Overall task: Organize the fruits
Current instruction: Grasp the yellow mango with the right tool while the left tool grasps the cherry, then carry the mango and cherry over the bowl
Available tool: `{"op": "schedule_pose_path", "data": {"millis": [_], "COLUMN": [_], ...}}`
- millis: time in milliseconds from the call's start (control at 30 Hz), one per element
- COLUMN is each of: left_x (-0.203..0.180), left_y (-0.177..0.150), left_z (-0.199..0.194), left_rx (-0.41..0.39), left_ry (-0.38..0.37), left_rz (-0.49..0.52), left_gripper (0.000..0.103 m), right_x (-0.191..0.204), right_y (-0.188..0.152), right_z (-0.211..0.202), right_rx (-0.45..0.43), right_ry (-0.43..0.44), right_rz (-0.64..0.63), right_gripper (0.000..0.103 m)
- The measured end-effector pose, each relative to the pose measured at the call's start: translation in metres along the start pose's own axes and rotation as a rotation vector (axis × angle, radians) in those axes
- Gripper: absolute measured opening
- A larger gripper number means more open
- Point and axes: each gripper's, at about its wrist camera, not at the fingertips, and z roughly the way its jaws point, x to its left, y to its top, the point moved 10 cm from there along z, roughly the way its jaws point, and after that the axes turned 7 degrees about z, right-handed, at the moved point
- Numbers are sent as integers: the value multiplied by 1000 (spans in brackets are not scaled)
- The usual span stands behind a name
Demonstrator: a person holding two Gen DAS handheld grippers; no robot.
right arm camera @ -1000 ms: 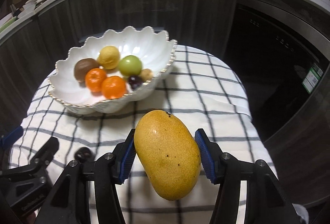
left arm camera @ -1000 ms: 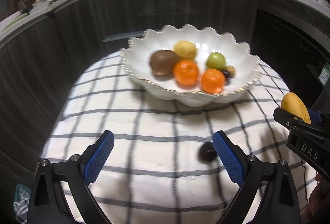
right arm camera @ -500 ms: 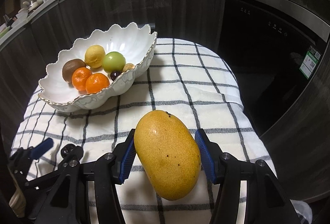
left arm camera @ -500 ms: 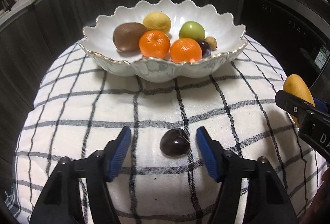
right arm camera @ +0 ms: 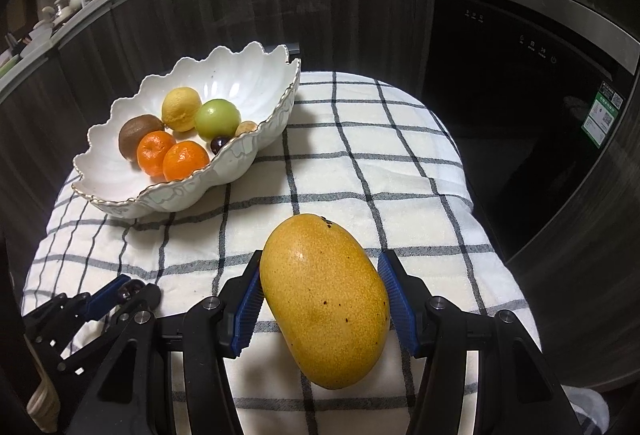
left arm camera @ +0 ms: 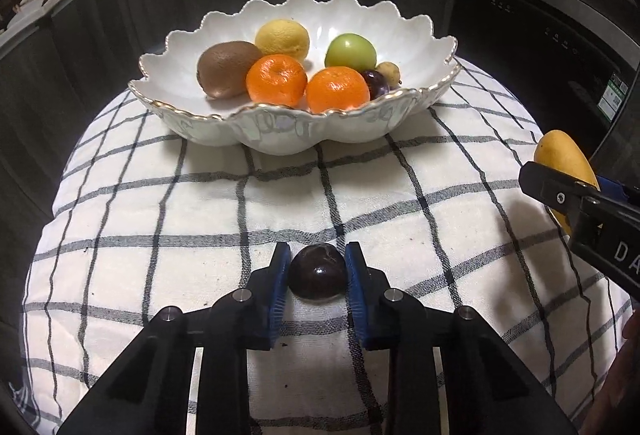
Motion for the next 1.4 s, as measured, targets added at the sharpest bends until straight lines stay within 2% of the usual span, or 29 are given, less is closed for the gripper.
{"op": "schedule_pose_path", "data": {"millis": [367,733,1133,1400], "left_x": [12,33,63,80], "left_y": [14,41,93,130], "left_z": [-23,-56,-74,-69], "left_rx": [-43,-100,-178,-223], "left_ry": [17,52,75,95], "left_rz": [-14,-25,-38,-35], "left_gripper": [28,28,28,28], "right_x": [7,31,64,84], "right_y": [5,31,79,110], "right_z": [-8,-30,-45,-31], "right_rx": [-14,-63,-120,-136], "right_ry": [13,49,86,101], "right_rz": [-8,-43,-91,-114], "right_gripper": [57,57,57,57]}}
